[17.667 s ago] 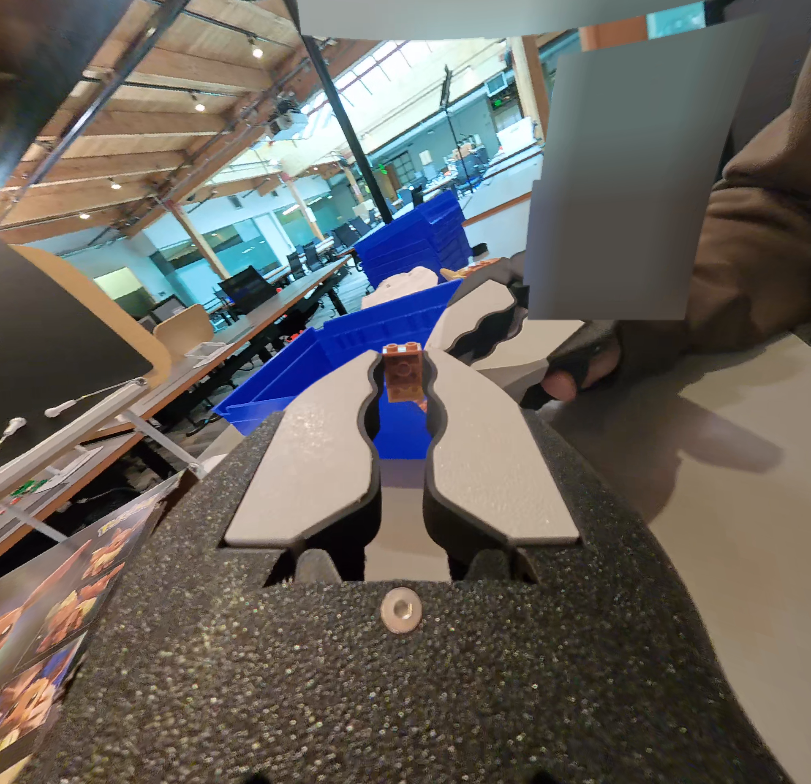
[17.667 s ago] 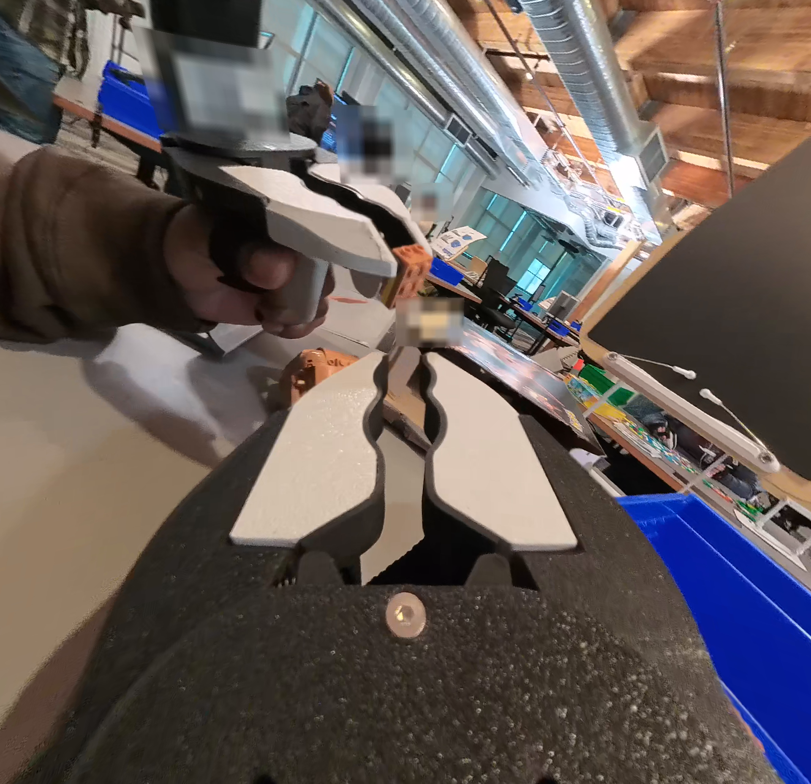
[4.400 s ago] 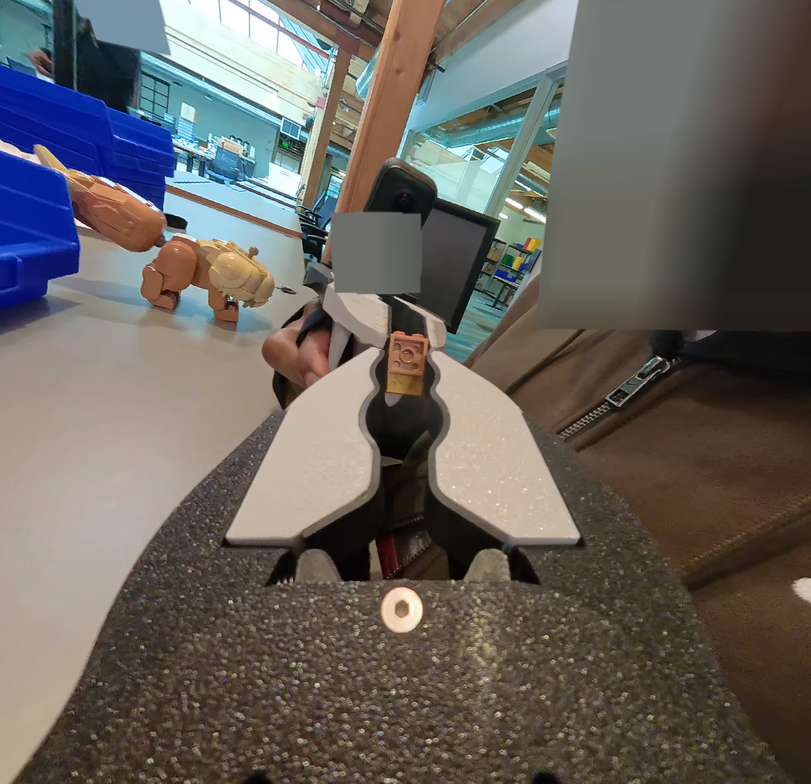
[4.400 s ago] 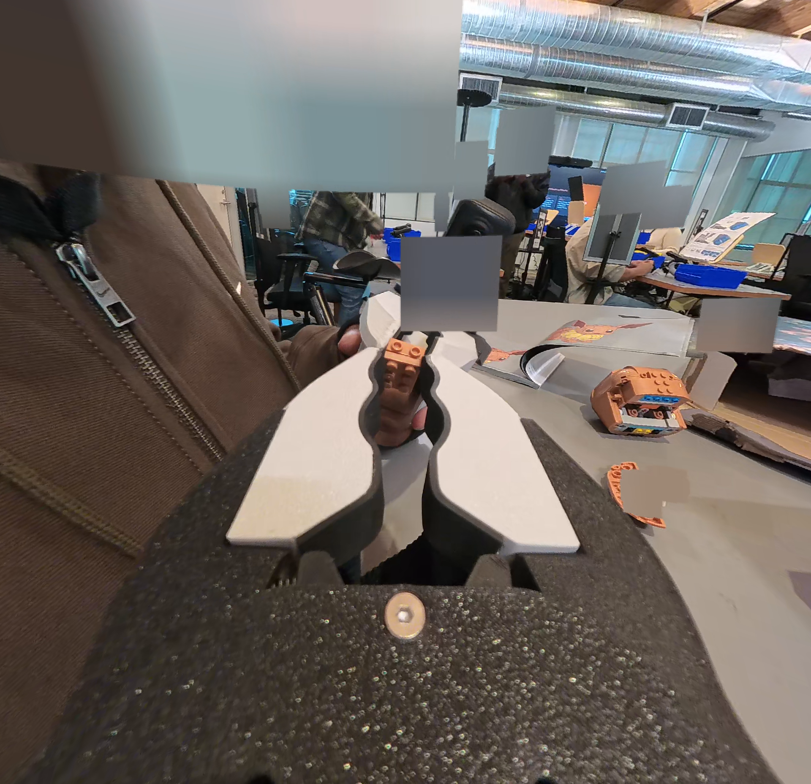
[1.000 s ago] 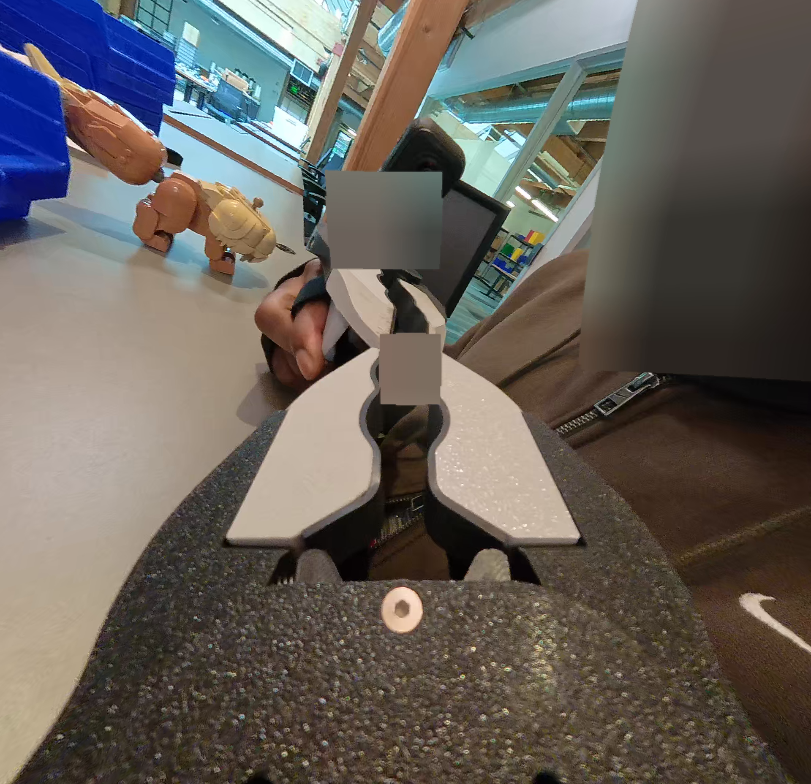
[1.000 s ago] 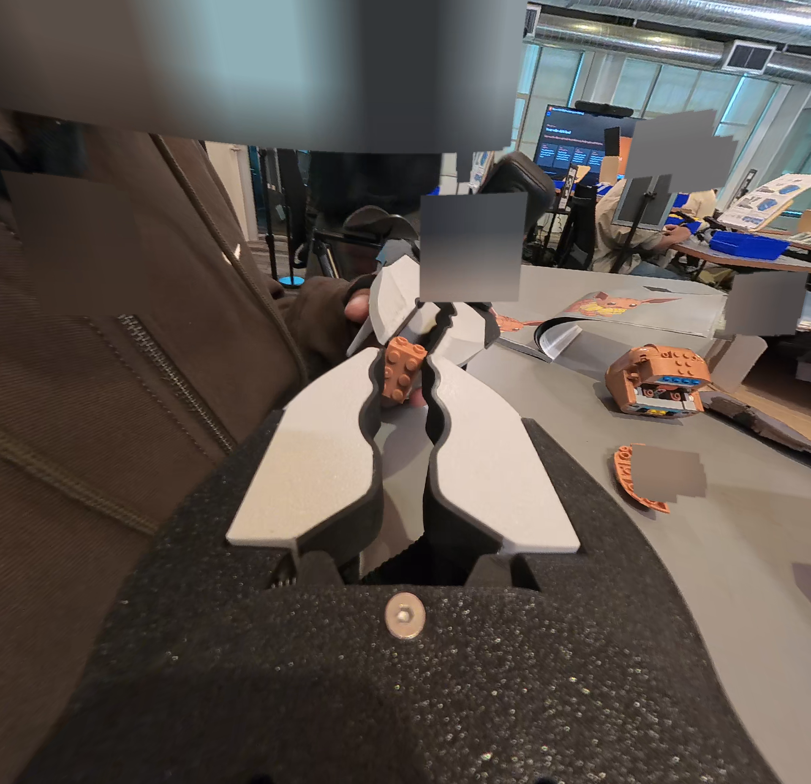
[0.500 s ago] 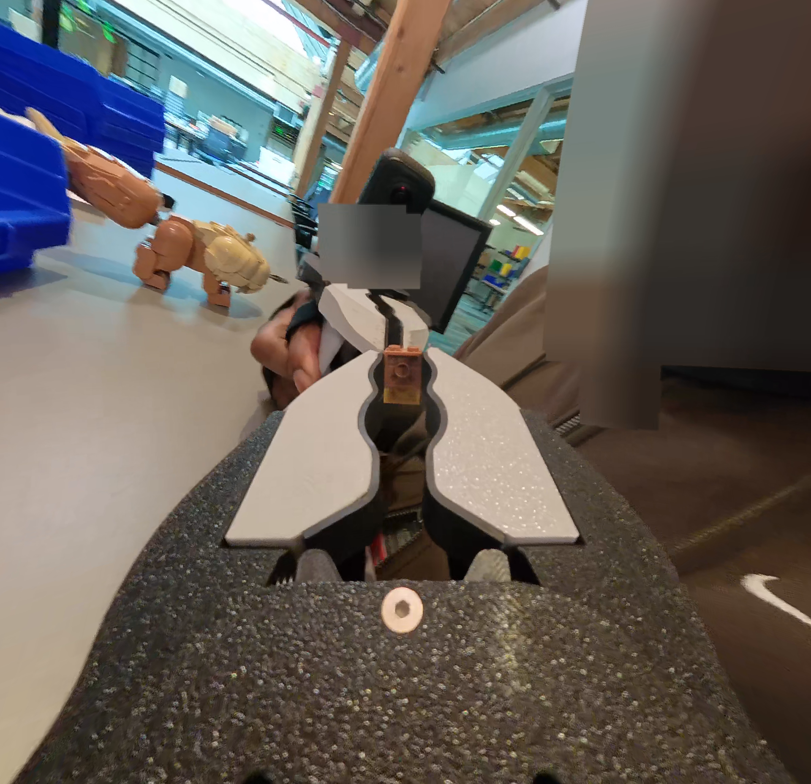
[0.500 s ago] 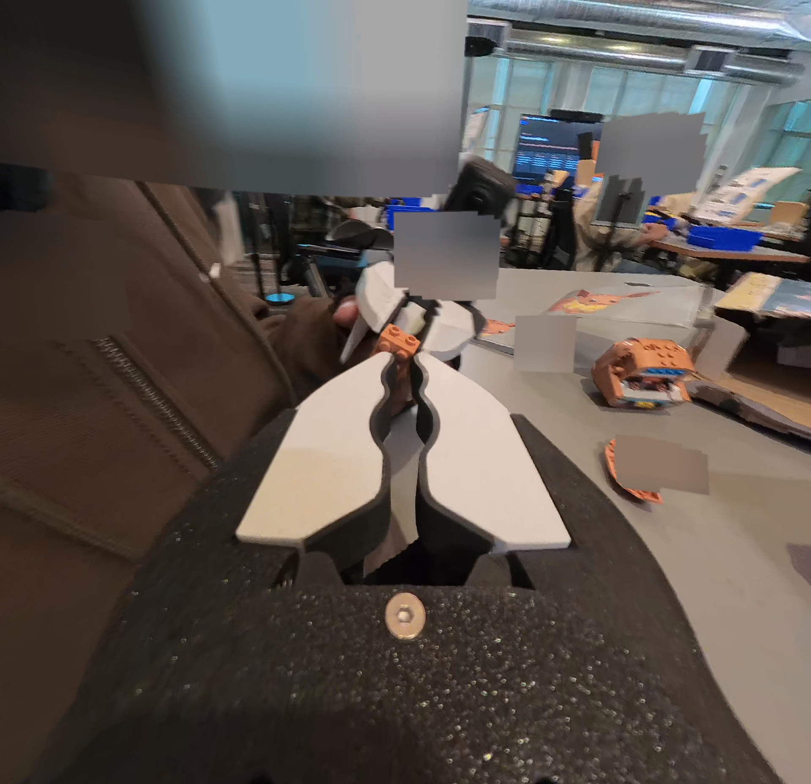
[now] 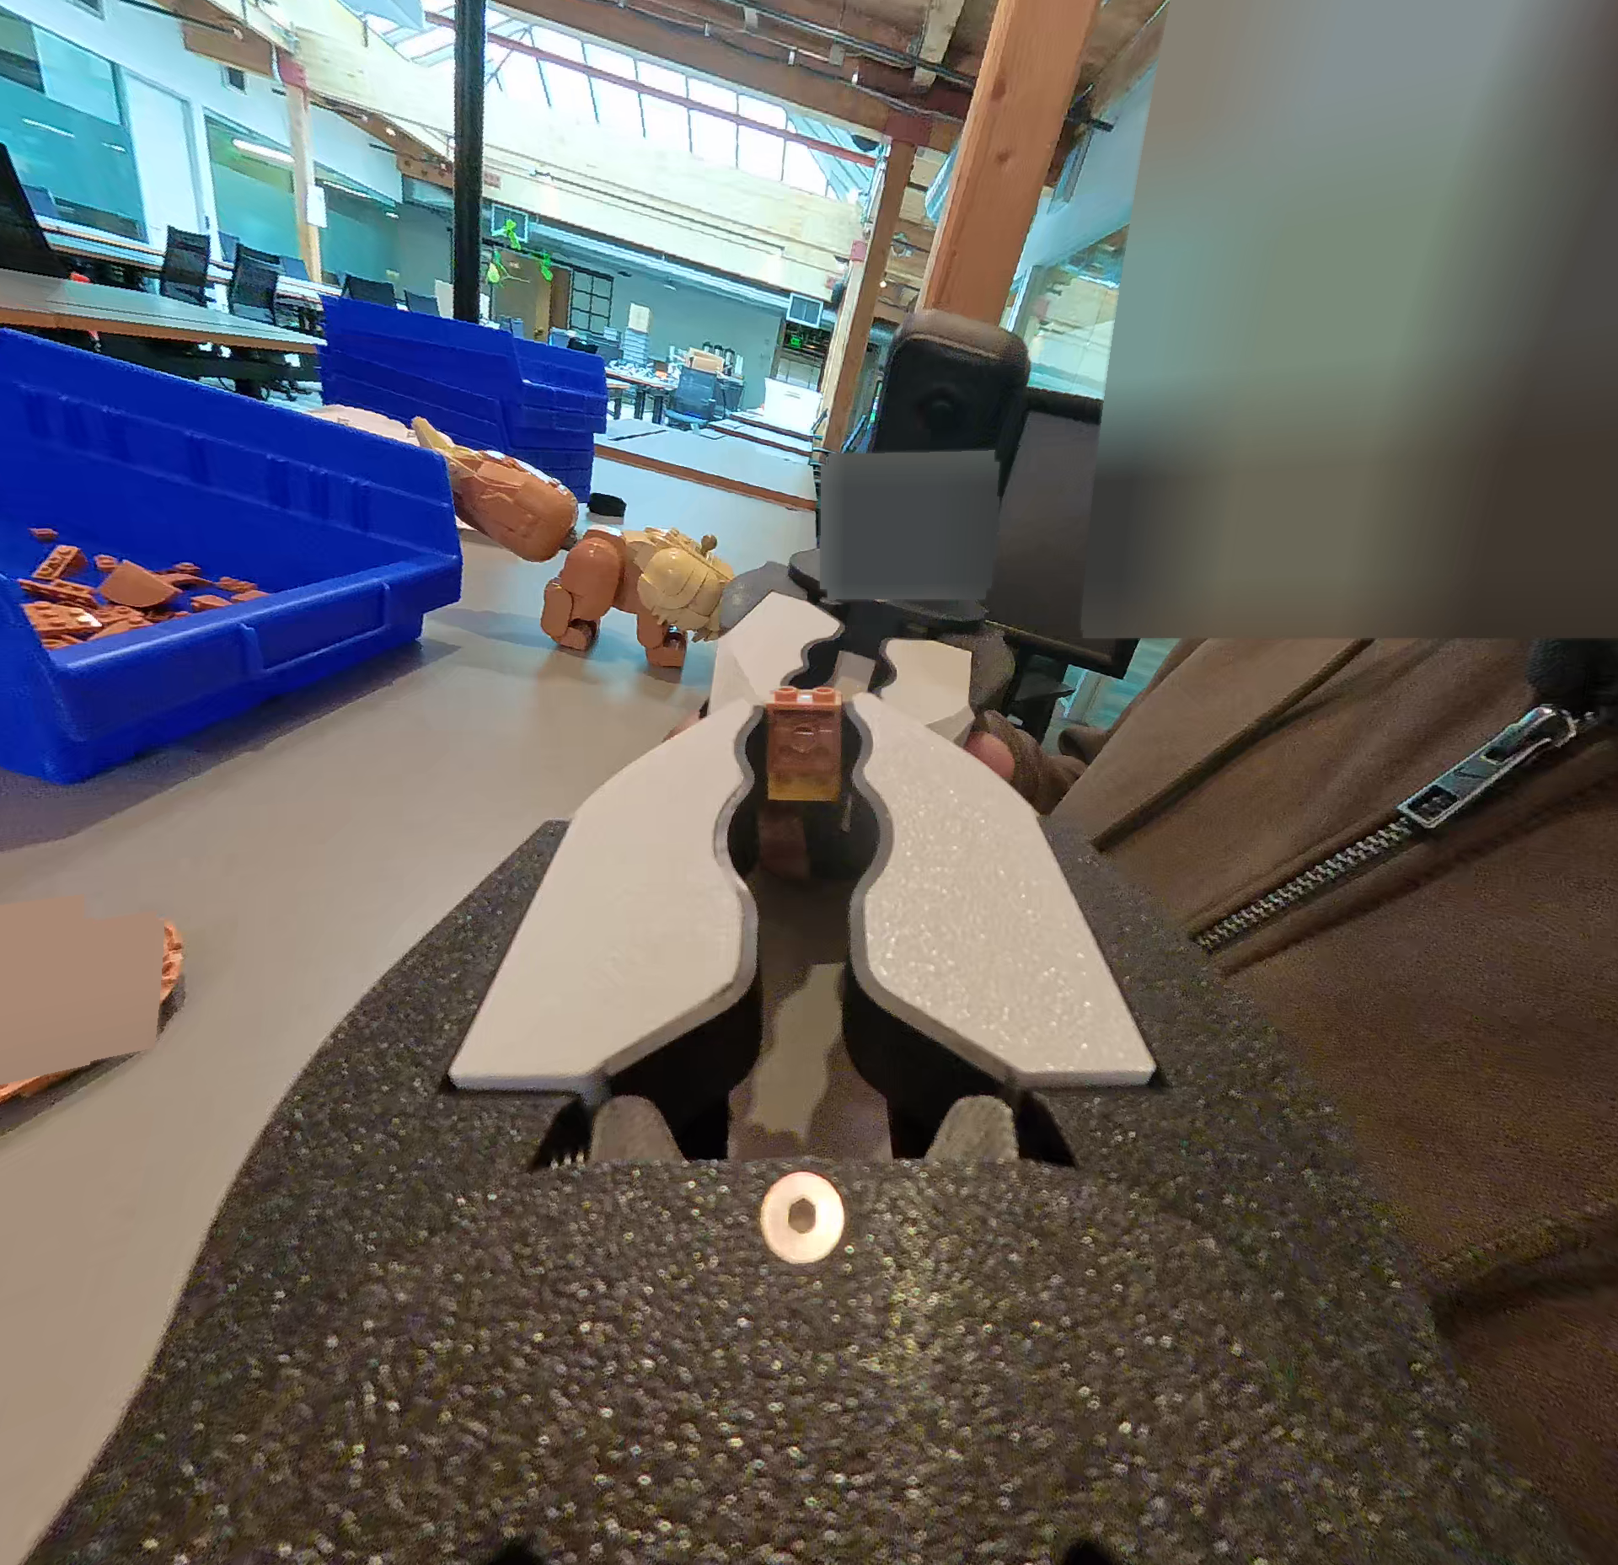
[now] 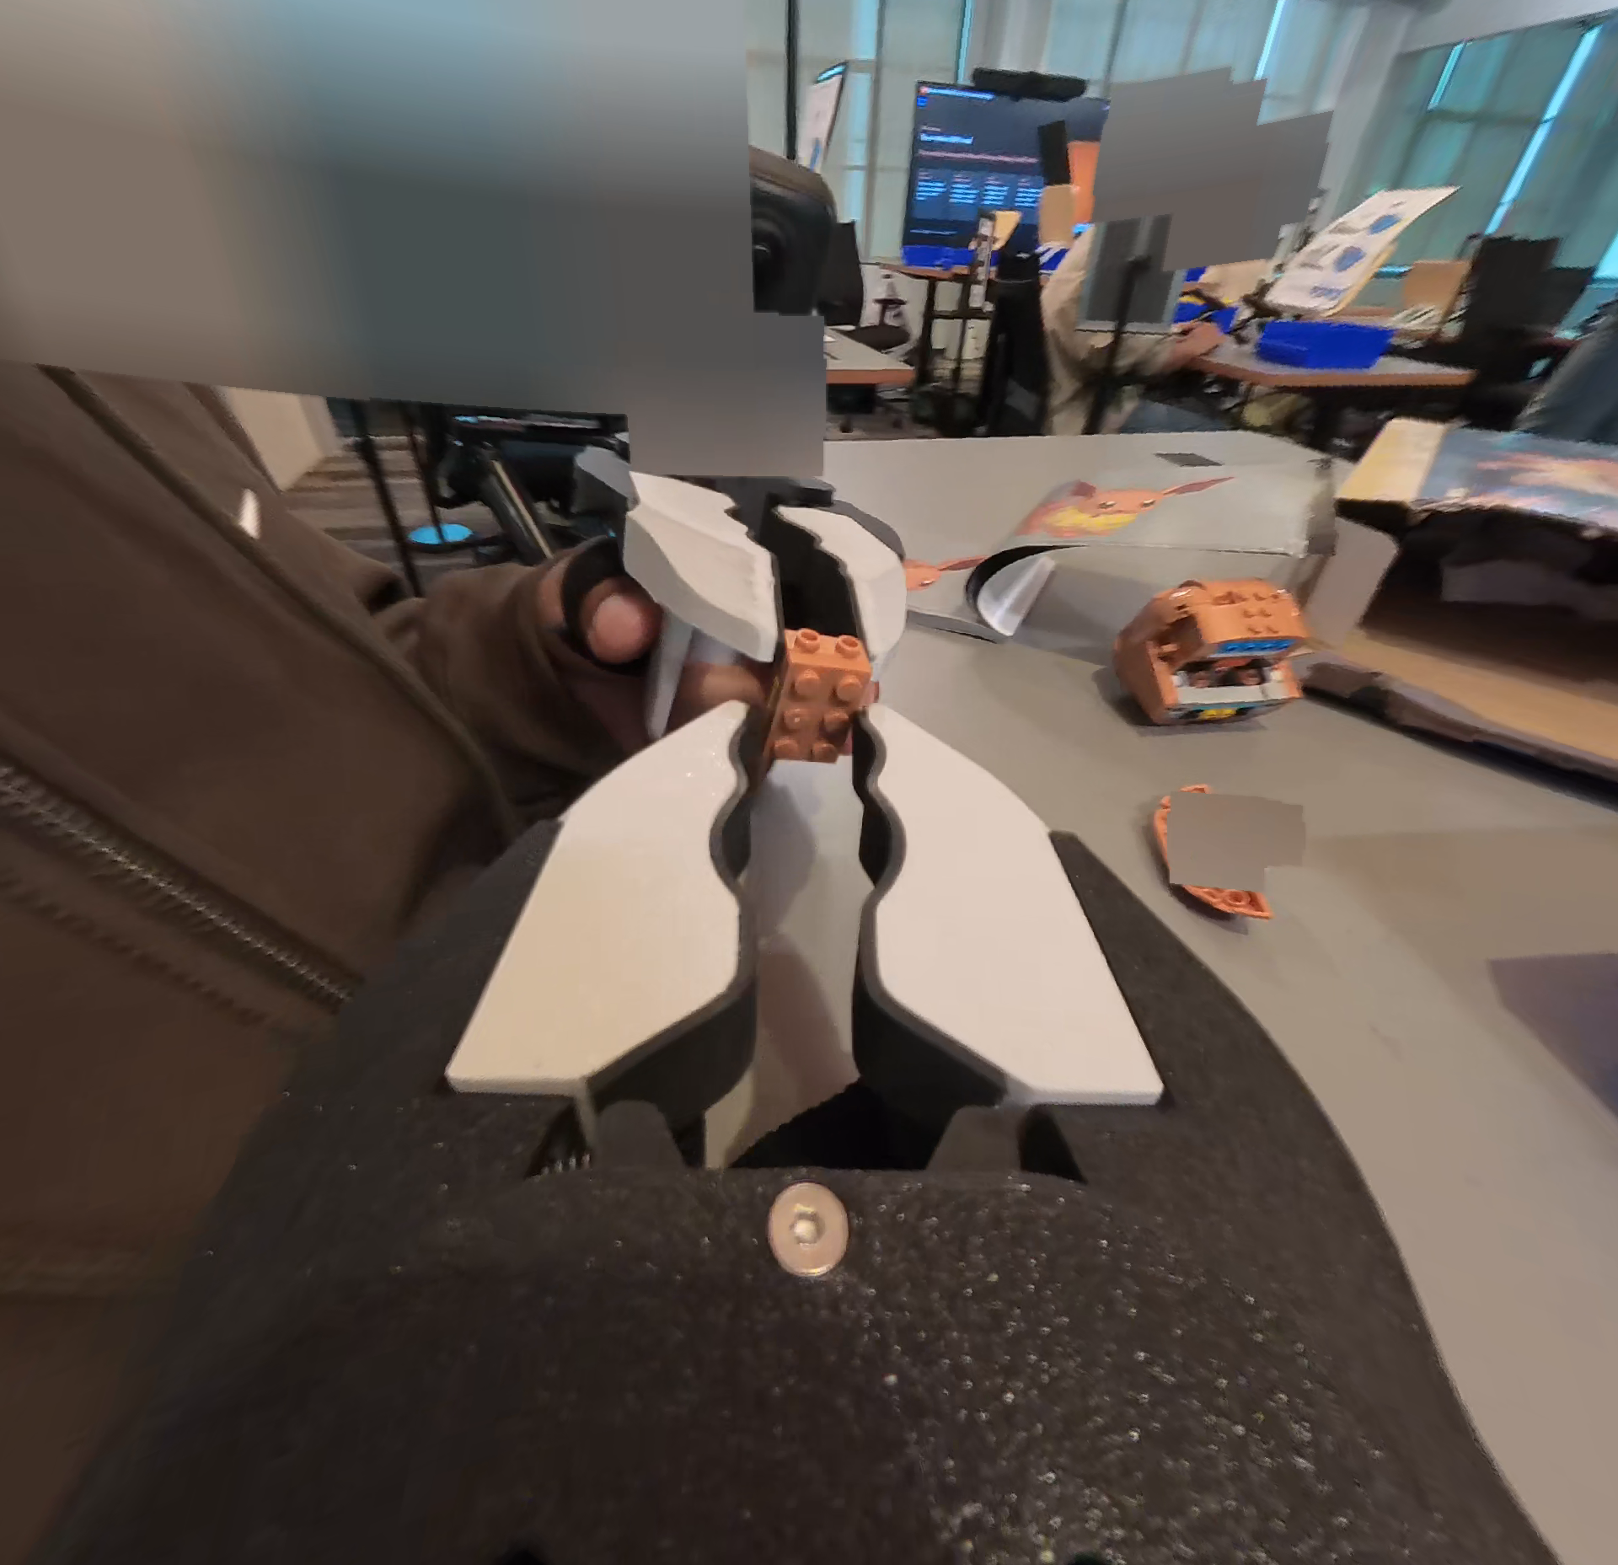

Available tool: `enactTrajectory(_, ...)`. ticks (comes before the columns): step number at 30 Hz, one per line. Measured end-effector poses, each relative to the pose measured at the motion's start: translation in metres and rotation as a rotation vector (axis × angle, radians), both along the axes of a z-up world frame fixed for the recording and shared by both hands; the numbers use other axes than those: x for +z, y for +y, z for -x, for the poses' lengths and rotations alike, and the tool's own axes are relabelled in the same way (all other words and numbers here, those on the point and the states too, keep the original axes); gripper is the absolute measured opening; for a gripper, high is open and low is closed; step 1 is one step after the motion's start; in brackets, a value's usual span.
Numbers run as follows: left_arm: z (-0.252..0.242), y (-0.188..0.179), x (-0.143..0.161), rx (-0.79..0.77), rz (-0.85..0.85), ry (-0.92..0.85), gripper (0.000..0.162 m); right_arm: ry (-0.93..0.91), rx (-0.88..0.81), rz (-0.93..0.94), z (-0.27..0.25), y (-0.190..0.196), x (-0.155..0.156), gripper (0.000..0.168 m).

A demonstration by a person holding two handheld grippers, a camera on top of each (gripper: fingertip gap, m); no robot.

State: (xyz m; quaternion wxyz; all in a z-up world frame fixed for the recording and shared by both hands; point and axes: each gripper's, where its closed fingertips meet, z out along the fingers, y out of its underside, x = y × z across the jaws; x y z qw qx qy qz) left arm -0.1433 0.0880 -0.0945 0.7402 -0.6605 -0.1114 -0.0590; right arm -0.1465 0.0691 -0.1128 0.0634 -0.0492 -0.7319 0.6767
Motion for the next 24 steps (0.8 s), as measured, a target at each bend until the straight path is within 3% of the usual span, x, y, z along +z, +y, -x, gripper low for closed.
enactTrajectory(10,0.001,-0.002,-0.006,0.021,0.053,0.038,0.016,0.089,-0.080,-0.121,0.004,-0.001,-0.009,0.018)
enactTrajectory(14,-0.004,-0.001,-0.011,-0.008,0.099,0.079,0.029,0.078,-0.063,-0.126,0.003,-0.001,-0.010,0.018)
enactTrajectory(24,-0.004,0.000,-0.011,-0.005,0.112,0.141,0.016,0.076,-0.032,-0.134,-0.001,-0.001,-0.013,0.018)
